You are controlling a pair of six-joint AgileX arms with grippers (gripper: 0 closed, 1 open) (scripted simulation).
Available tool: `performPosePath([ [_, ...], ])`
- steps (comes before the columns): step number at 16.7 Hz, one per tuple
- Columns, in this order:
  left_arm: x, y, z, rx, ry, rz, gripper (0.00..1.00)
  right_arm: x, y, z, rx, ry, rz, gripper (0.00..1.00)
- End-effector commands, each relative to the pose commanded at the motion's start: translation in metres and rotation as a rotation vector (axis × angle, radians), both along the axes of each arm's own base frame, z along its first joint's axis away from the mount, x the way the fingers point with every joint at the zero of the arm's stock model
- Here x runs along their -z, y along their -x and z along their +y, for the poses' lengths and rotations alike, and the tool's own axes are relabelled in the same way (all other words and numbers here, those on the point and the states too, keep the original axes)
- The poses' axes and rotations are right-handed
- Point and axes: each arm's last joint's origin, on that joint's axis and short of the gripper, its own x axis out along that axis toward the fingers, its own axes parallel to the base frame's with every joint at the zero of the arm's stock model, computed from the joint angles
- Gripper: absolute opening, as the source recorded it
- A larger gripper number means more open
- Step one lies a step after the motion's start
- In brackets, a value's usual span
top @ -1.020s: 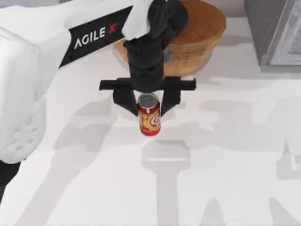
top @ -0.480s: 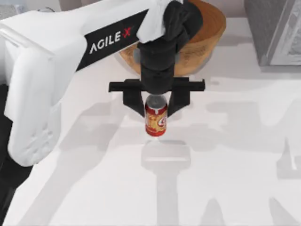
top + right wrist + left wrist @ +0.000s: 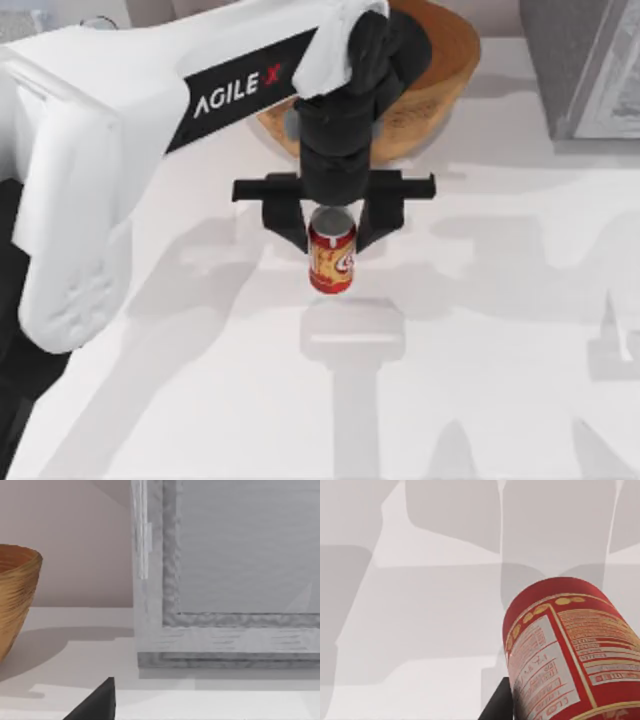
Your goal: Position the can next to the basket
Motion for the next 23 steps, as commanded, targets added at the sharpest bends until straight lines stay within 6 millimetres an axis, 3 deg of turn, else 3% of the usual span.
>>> performPosePath([
  [2,0.0,0.0,0.0,0.0,0.0,0.0,0.0,0.0,0.0,0.0,0.0,0.0,0.0,1.0],
  [15,0.0,0.0,0.0,0.0,0.0,0.0,0.98,0.0,0.0,0.0,0.0,0.0,0.0,1.0],
  [23,0.0,0.0,0.0,0.0,0.0,0.0,1.0,0.0,0.0,0.0,0.0,0.0,0.0,1.0],
])
